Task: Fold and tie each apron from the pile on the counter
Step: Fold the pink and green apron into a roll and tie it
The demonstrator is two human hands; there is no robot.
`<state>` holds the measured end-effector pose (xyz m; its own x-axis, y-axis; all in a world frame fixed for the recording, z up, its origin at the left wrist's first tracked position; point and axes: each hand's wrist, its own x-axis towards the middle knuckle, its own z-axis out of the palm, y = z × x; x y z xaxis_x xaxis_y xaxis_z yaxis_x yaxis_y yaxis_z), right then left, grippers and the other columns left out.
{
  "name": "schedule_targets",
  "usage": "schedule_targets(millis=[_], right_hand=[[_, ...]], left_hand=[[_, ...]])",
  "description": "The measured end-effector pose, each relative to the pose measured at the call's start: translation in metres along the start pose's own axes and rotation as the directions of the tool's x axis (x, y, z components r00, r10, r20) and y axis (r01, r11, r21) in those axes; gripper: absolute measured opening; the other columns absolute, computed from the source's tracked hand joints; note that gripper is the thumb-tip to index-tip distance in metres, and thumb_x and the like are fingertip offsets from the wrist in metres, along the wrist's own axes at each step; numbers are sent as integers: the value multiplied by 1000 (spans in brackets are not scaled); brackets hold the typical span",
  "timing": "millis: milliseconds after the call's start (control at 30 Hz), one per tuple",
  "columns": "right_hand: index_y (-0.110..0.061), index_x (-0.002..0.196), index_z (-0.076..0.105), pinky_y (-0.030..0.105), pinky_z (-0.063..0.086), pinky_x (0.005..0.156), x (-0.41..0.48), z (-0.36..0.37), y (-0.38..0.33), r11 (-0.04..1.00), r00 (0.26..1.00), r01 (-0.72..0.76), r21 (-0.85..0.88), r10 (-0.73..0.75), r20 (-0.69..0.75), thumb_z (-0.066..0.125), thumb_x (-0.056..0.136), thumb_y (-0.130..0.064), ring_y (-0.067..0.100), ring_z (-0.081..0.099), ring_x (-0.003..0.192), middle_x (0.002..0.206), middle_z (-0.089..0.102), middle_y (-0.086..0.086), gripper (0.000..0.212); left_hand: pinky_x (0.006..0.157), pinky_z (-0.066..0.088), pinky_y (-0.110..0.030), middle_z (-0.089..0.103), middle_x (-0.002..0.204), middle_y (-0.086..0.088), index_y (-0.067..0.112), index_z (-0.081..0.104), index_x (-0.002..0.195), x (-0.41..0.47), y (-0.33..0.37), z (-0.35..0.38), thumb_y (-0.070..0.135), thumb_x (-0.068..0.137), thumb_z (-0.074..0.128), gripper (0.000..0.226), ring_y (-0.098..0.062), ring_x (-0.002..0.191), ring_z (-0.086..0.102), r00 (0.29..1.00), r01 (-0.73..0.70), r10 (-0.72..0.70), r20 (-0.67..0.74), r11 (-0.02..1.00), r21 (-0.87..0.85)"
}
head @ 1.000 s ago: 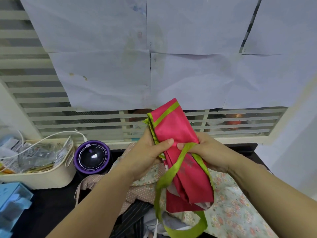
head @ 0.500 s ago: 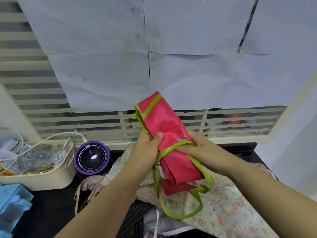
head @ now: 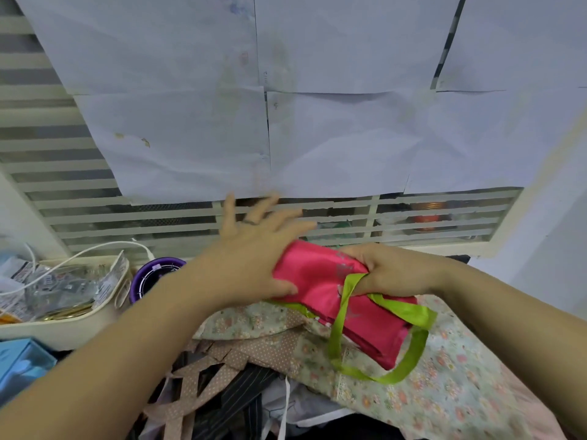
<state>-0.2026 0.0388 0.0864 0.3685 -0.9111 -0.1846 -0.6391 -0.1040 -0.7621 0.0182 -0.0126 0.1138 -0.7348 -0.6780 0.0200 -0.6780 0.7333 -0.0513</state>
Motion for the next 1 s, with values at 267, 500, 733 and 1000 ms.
schedule_targets(millis=[267,500,733,1000], right_hand=[[-20,103,65,32,56,77,2,3,-10,983,991,39,-177,-15,133,69,87,-21,16,67,86,94,70,-2,16],[-26,97,66,15,45,64,-10,-2,12,916,742,28,399,249,-623,60,86,-45,-1,62,76,91,65,-6,22],[-19,101,60,28,50,72,-16,-11,15,892,785,6,451,275,-555,71,56,-75,14,65,78,88,67,1,73],[-29,112,60,17,46,78,-4,-21,-17,967,877,-14,253,134,-462,75,64,-62,0,65,92,102,68,-12,60]], left_hand=[[71,52,-22,65,99,14,35,54,106,19,2,13,39,77,76,37,-9,85,64,875,-4,216,433,898,-440],[76,57,-28,73,98,10,34,60,110,3,-26,36,28,80,75,34,-12,85,71,919,258,95,383,591,-764],[80,57,-33,74,97,7,29,62,109,-6,-35,37,24,80,75,32,-16,85,72,939,295,22,343,457,-839],[75,55,-23,70,95,13,33,60,110,0,-31,38,28,82,74,31,-2,80,67,970,184,-24,244,727,-661]])
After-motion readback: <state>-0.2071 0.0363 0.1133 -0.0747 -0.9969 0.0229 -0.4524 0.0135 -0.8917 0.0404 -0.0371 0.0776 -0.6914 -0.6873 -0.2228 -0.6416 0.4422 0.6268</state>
